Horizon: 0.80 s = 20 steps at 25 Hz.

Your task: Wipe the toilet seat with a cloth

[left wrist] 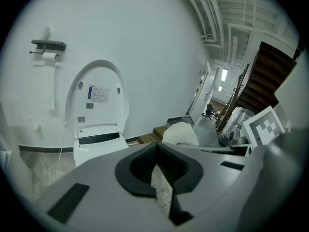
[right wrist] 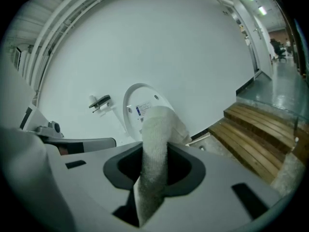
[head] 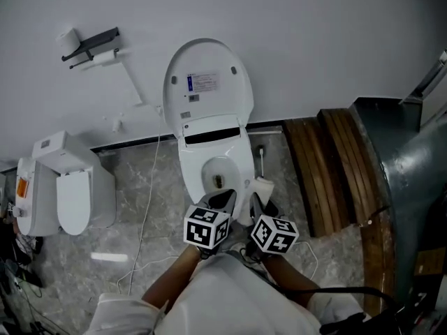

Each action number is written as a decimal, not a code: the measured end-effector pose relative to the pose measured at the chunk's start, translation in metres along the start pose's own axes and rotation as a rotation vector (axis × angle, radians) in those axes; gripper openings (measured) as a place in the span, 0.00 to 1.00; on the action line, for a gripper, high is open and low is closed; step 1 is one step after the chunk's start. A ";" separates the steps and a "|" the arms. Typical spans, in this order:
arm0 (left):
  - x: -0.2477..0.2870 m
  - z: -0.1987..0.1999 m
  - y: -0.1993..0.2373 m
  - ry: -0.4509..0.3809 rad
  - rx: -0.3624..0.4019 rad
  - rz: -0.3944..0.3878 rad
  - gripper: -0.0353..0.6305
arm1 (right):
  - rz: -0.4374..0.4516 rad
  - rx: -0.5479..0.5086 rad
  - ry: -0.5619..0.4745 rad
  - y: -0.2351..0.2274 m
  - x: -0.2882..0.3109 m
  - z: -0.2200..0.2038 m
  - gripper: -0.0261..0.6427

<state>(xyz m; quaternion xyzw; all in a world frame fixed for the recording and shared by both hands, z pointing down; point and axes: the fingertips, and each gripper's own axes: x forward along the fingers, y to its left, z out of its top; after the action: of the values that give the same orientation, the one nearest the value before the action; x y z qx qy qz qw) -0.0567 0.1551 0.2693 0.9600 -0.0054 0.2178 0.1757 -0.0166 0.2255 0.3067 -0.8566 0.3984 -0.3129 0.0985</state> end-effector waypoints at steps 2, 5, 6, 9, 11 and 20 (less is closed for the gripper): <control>-0.002 -0.011 -0.010 0.014 -0.001 -0.008 0.07 | -0.012 0.002 0.006 -0.002 -0.007 -0.005 0.19; -0.006 -0.021 -0.021 0.034 0.004 -0.019 0.07 | -0.014 0.004 0.022 -0.002 -0.015 -0.013 0.19; -0.007 -0.022 -0.023 0.035 0.011 -0.019 0.07 | -0.014 0.002 0.023 -0.002 -0.016 -0.014 0.19; -0.011 -0.020 -0.022 0.025 0.019 -0.010 0.07 | -0.011 0.008 0.027 -0.001 -0.016 -0.016 0.19; -0.015 -0.019 -0.019 0.016 0.013 -0.001 0.07 | -0.003 0.001 0.026 0.002 -0.015 -0.015 0.19; -0.025 -0.009 -0.007 -0.014 0.003 0.031 0.07 | 0.031 -0.035 0.024 0.022 -0.007 -0.008 0.19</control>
<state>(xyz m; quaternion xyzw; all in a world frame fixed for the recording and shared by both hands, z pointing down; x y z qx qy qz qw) -0.0825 0.1632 0.2638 0.9616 -0.0210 0.2138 0.1708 -0.0385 0.2172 0.3006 -0.8481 0.4181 -0.3147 0.0832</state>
